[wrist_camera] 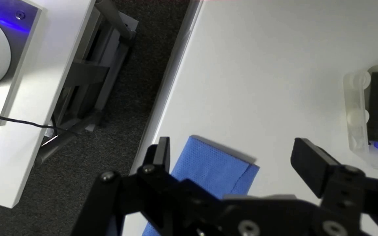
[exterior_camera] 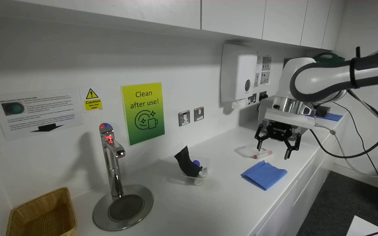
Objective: Remove the marker from the bowl
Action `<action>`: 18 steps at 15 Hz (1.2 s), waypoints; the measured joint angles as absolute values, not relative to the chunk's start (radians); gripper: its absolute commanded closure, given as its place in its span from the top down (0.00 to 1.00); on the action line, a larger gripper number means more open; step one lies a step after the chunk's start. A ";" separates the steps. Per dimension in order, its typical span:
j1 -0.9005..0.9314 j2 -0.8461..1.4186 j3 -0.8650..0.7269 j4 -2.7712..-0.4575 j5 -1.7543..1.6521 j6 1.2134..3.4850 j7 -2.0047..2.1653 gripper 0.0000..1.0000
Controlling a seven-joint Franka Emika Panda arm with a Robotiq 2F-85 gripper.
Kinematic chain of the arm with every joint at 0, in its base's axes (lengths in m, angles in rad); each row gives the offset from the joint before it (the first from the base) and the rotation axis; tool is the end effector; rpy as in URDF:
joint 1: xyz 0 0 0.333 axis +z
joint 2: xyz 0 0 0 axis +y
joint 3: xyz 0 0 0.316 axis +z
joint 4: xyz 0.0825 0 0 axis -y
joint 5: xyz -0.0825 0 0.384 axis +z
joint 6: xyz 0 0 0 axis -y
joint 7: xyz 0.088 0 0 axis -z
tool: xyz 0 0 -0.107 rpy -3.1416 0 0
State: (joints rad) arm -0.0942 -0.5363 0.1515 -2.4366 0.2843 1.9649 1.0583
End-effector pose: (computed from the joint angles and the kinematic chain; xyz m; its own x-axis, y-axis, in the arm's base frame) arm 0.3945 0.0454 0.4981 0.4392 -0.8875 -0.1396 -0.8960 -0.4215 -0.1395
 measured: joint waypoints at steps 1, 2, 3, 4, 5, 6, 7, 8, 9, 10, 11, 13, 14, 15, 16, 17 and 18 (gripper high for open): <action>-0.094 -0.534 0.151 -2.437 0.284 1.965 1.069 1.00; -0.097 -0.532 0.151 -2.437 0.283 1.965 1.099 1.00; -0.104 -0.528 0.151 -2.438 0.280 1.965 1.142 1.00; -0.114 -0.523 0.149 -2.438 0.277 1.965 1.185 1.00; -0.127 -0.517 0.144 -2.439 0.273 1.965 1.225 1.00; -0.139 -0.510 0.136 -2.439 0.267 1.965 1.261 1.00; -0.153 -0.502 0.124 -2.440 0.263 1.965 1.295 1.00; -0.166 -0.494 0.110 -2.440 0.257 1.965 1.327 1.00; -0.180 -0.486 0.095 -2.440 0.250 1.965 1.358 1.00; -0.194 -0.478 0.080 -2.440 0.245 1.965 1.388 1.00; -0.208 -0.470 0.065 -2.440 0.241 1.965 1.420 1.00; -0.231 -0.455 0.039 -2.440 0.227 1.972 1.480 1.00; -0.241 -0.448 0.028 -2.440 0.217 1.979 1.504 1.00; -0.248 -0.442 0.018 -2.439 0.204 1.990 1.528 1.00; -0.256 -0.433 0.010 -2.438 0.188 2.006 1.551 1.00; -0.264 -0.425 0.004 -2.437 0.167 2.020 1.575 1.00; -0.271 -0.417 -0.003 -2.434 0.142 2.029 1.600 1.00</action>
